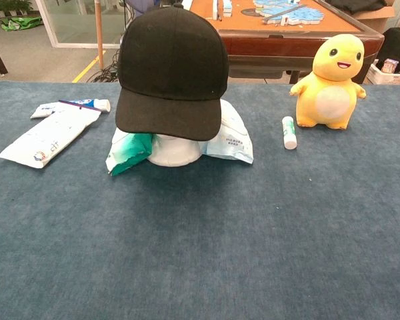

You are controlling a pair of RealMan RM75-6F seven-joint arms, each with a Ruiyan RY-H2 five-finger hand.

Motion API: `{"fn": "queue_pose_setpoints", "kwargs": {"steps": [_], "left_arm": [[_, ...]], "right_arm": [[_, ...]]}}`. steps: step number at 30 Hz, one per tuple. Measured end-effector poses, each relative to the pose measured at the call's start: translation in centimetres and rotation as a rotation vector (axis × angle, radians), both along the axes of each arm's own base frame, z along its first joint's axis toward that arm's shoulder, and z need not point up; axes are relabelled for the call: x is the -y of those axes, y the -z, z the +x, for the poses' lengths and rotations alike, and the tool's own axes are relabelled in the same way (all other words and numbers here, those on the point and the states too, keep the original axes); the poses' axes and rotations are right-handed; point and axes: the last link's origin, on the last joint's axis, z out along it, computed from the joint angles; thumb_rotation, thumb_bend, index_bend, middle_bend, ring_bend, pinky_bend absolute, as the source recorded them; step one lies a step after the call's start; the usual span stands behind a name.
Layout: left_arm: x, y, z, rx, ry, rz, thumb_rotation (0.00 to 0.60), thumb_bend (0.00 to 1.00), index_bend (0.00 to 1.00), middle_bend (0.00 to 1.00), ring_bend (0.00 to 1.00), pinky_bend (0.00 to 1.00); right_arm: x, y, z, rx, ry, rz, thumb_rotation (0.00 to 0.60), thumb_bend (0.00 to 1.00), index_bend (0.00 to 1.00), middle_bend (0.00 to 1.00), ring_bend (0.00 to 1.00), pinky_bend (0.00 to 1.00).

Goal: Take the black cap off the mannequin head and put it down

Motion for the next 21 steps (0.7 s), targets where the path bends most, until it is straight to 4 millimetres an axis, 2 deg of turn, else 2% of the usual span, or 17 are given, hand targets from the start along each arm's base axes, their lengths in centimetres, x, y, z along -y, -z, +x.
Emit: {"fn": "queue_pose_setpoints", "kwargs": {"steps": [13,21], "left_arm": [[0.1,-0.2,0.1,0.014,0.002,0.011,0.600,0.02,0.16,0.20,0.18,0.35],[0.0,1.4,1.5,-0.048,0.111,-0.041,0.600,0.02,0.21,0.27,0.24,0.44]], "right_arm": [[-0.3,0.1,0.7,0.001,-0.015,-0.005,0.600,0.08,0.39,0.32,0.34,0.44],[-0.7,-0.4,1.3,0.016,-0.050,-0.034,0.600,0.08,0.39,0.34,0.34,0.44]]}}
